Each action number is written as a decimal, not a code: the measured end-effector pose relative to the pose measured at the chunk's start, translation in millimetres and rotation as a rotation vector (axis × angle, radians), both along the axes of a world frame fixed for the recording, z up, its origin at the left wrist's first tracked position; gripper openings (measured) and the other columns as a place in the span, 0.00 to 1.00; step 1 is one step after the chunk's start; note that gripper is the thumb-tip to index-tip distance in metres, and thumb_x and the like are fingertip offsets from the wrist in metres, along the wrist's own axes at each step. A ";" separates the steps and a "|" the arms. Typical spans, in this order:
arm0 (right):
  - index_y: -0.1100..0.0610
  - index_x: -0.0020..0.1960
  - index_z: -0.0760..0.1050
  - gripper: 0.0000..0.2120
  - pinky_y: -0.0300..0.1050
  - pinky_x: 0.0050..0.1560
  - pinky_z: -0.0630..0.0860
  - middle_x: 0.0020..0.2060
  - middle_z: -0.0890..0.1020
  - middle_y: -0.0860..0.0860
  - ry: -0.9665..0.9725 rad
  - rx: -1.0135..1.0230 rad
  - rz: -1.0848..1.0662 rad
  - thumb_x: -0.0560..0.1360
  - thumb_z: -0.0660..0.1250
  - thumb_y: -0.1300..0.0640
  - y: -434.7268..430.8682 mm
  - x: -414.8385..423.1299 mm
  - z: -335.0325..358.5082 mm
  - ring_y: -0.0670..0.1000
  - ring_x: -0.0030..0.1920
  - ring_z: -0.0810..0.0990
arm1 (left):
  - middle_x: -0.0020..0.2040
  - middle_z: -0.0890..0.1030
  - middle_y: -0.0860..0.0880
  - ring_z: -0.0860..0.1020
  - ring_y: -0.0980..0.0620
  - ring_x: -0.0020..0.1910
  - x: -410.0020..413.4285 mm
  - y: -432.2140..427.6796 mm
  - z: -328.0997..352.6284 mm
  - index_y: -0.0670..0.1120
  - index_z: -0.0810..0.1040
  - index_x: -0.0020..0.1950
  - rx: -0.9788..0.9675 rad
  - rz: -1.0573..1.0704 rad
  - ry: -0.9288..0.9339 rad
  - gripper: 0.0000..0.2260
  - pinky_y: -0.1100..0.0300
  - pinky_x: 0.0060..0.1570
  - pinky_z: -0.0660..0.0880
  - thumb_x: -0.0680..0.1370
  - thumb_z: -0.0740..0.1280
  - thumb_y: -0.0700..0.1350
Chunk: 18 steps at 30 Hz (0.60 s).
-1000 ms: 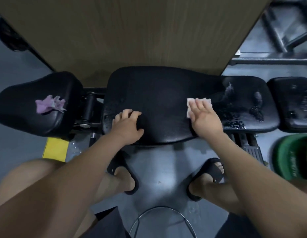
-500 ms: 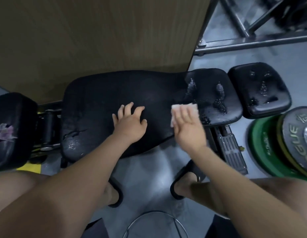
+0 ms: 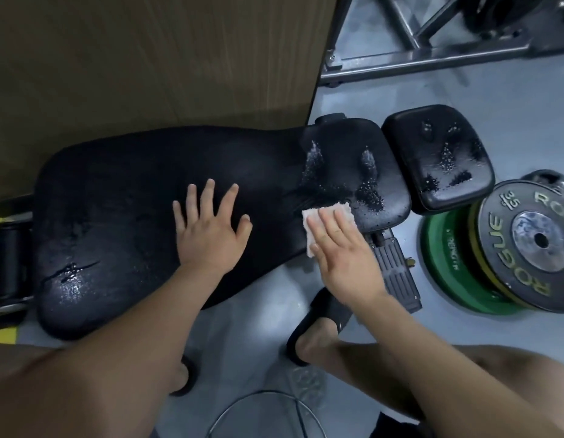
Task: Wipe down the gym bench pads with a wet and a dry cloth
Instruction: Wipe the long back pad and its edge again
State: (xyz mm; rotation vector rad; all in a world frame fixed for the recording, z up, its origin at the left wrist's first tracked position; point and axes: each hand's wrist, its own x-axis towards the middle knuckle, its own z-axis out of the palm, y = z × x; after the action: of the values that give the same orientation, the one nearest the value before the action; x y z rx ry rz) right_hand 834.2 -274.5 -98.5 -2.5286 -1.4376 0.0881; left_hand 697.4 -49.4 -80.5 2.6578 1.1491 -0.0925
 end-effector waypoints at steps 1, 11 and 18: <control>0.54 0.82 0.59 0.24 0.58 0.79 0.57 0.80 0.63 0.52 -0.007 -0.025 0.026 0.87 0.51 0.51 3.6 11.7 3.0 0.58 0.82 0.55 | 0.83 0.50 0.47 0.43 0.39 0.82 -1.4 5.2 -0.7 0.61 0.52 0.81 0.009 0.019 0.003 0.29 0.38 0.79 0.42 0.81 0.52 0.65; 0.58 0.76 0.62 0.26 0.58 0.78 0.56 0.68 0.71 0.57 -0.094 -0.149 -0.099 0.82 0.42 0.50 129.2 112.3 17.8 0.62 0.69 0.66 | 0.83 0.54 0.46 0.46 0.37 0.81 -5.6 11.6 -9.8 0.60 0.54 0.81 0.114 0.048 -0.036 0.30 0.36 0.78 0.47 0.80 0.54 0.66; 0.64 0.76 0.66 0.23 0.60 0.77 0.61 0.72 0.71 0.60 -0.079 -0.070 0.180 0.83 0.55 0.58 94.8 48.4 24.4 0.64 0.75 0.65 | 0.82 0.56 0.46 0.48 0.37 0.81 -4.0 13.1 -11.5 0.59 0.57 0.81 0.131 0.050 -0.030 0.31 0.36 0.78 0.49 0.79 0.53 0.66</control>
State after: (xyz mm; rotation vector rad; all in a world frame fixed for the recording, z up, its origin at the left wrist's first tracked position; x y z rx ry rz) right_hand 882.7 -179.7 -74.1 -2.4766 -1.7192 0.0705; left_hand 693.4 -36.3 -92.0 2.7307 1.2516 0.0323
